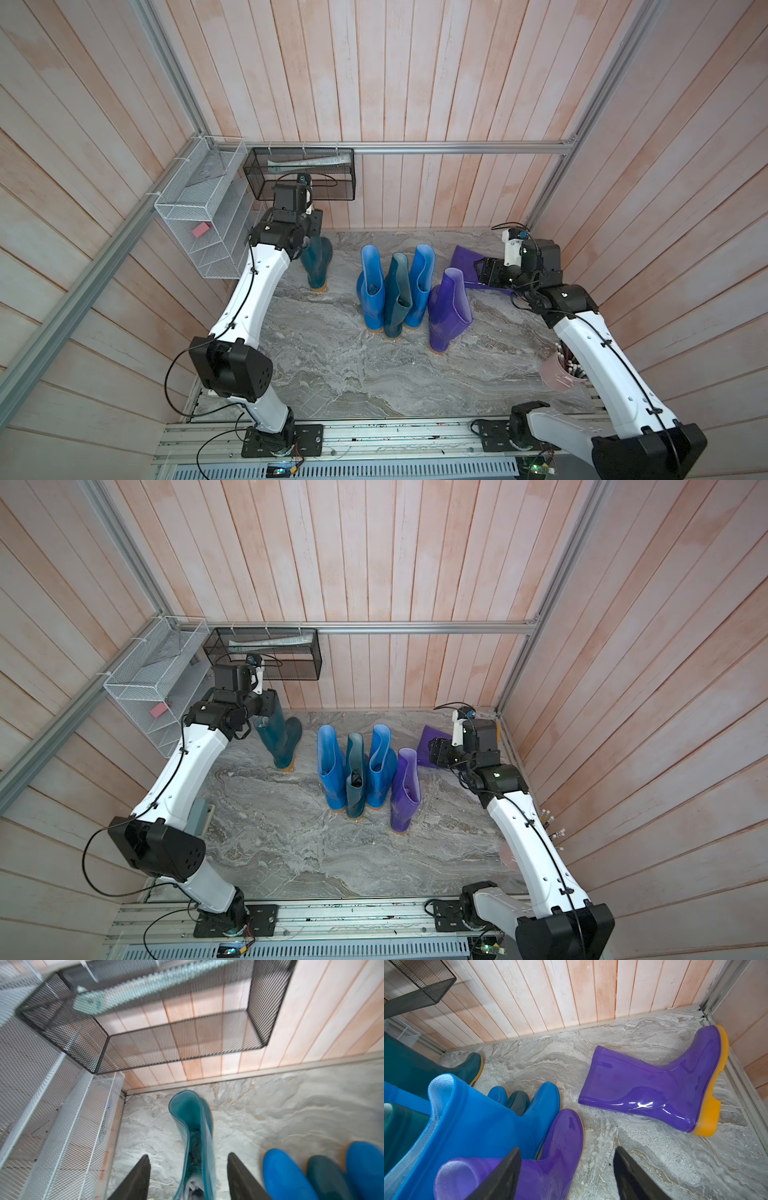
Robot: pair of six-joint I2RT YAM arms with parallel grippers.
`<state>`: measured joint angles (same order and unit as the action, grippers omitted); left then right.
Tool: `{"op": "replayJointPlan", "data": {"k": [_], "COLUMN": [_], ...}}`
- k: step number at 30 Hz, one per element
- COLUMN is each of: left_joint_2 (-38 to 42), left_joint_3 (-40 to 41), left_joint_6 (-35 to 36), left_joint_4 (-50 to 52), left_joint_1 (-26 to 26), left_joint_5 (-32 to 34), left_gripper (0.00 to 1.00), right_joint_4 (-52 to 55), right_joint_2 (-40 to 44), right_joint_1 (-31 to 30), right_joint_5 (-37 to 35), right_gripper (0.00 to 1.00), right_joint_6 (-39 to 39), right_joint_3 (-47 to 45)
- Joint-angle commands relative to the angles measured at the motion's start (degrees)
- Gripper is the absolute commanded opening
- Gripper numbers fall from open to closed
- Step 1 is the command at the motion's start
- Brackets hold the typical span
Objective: Match and arrange rain boots in pairs
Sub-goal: Place the rain boot at the center of the board, then pick up the rain boot at the center of the board.
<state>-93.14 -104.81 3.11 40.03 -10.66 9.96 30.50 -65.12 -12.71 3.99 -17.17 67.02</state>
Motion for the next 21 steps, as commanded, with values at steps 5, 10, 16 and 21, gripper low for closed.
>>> {"op": "replayJointPlan", "data": {"k": [5,10,16,21], "left_joint_2": [7.7,7.7,6.3,4.1], "left_joint_3": [-1.3,-1.2,-1.2,-1.0], "left_joint_6": [-15.3,-21.3,-27.5,-31.5], "left_joint_4": [5.9,9.4,12.0,14.0], "left_joint_1": [-10.5,-21.3,-30.5,-36.3], "left_joint_5": [-3.9,-0.7,2.5,6.2], "left_gripper": [0.61,0.61,0.61,0.6], "right_joint_4": [1.0,1.1,1.6,2.0], "right_joint_2": [-1.2,-1.5,-1.1,-0.4], "right_joint_1": [-0.3,-0.3,-0.3,-0.3], "right_joint_5": [0.3,0.2,0.1,-0.1], "right_gripper": [0.73,0.73,0.74,0.75], "right_joint_6": [-0.1,-0.1,-0.2,-0.3], "right_joint_3": [2.0,1.9,1.0,0.2]}}
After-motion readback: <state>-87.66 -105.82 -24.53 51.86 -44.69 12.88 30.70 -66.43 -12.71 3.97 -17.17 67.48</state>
